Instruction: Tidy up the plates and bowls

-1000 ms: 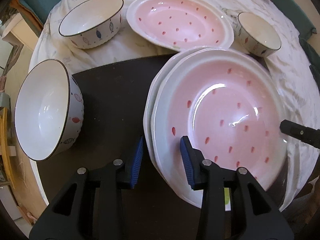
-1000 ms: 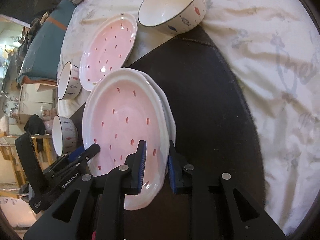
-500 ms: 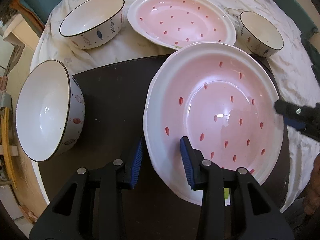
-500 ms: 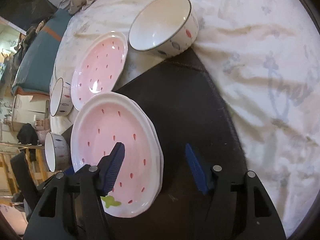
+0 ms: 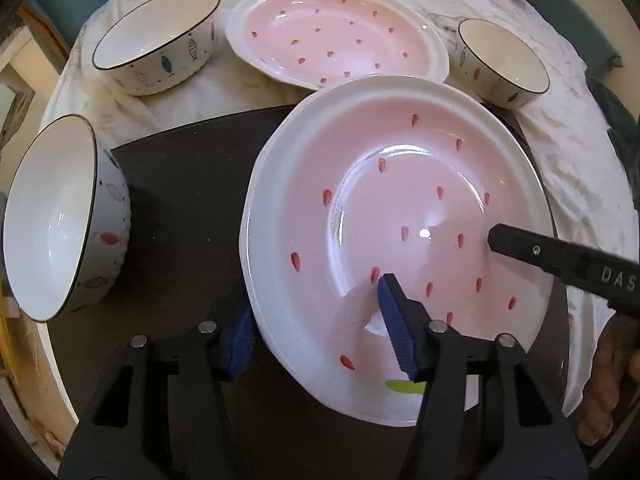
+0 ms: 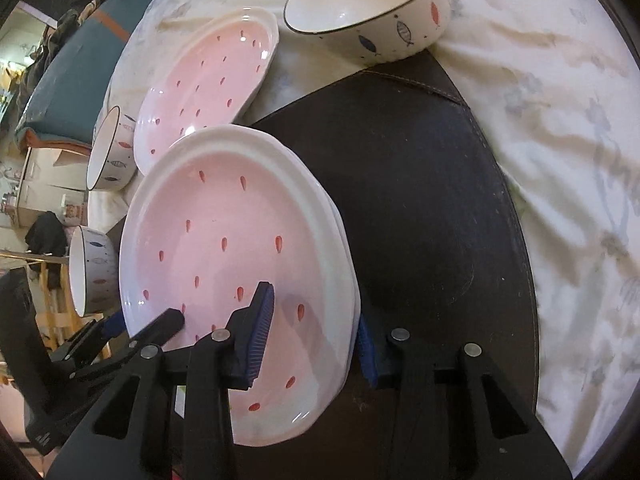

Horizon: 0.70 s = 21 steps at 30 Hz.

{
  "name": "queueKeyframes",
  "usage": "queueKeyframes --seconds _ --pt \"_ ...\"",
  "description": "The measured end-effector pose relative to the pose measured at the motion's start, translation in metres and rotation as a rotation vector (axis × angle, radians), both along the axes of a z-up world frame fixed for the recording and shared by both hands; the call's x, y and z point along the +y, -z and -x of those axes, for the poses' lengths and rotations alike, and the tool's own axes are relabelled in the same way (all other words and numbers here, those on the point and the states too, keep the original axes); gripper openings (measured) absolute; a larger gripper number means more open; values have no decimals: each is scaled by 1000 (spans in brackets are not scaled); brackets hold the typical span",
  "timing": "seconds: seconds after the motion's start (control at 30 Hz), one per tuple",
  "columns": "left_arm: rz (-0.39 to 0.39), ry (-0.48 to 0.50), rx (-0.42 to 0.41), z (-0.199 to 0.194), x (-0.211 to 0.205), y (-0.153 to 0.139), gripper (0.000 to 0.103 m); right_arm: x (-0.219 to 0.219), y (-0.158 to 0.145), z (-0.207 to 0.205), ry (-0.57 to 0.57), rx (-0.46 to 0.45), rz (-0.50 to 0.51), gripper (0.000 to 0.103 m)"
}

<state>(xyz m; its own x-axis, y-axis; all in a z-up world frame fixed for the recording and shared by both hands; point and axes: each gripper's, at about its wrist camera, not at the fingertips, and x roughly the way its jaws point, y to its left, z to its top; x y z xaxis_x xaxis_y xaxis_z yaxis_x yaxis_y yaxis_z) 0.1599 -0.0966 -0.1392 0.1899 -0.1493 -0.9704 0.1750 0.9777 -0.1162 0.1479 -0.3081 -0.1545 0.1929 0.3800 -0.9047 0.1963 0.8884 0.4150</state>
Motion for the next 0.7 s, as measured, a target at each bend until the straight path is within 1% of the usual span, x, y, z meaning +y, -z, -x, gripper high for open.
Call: queueKeyframes --seconds 0.07,0.1,0.13,0.2,0.3,0.43,0.5,0.57,0.63,0.7 --pt "4 1 -2 1 2 1 51 3 -1 1 -20 -10 20 42" --pt "-2 -3 -1 2 4 0 47 4 -3 1 -37 -15 33 42" --pt "-16 -12 -6 5 7 -1 43 5 -3 1 -51 -16 45 42" --pt "-45 -15 -20 14 8 -4 41 8 -4 2 -72 -17 59 42" --pt "-84 -8 -31 26 13 -6 41 16 -4 12 -97 -9 59 42" --pt "-126 6 -31 54 27 -8 41 32 -6 30 -141 0 69 42" --pt "-137 13 -27 68 29 -9 41 36 -6 42 -156 13 53 42" --pt "-145 21 -27 80 37 -11 41 44 -6 53 -187 16 68 42" --pt "-142 25 -29 92 44 -13 40 51 -7 62 -203 20 56 42" --pt "-139 24 -27 93 46 -14 40 57 -7 71 -208 18 44 42"
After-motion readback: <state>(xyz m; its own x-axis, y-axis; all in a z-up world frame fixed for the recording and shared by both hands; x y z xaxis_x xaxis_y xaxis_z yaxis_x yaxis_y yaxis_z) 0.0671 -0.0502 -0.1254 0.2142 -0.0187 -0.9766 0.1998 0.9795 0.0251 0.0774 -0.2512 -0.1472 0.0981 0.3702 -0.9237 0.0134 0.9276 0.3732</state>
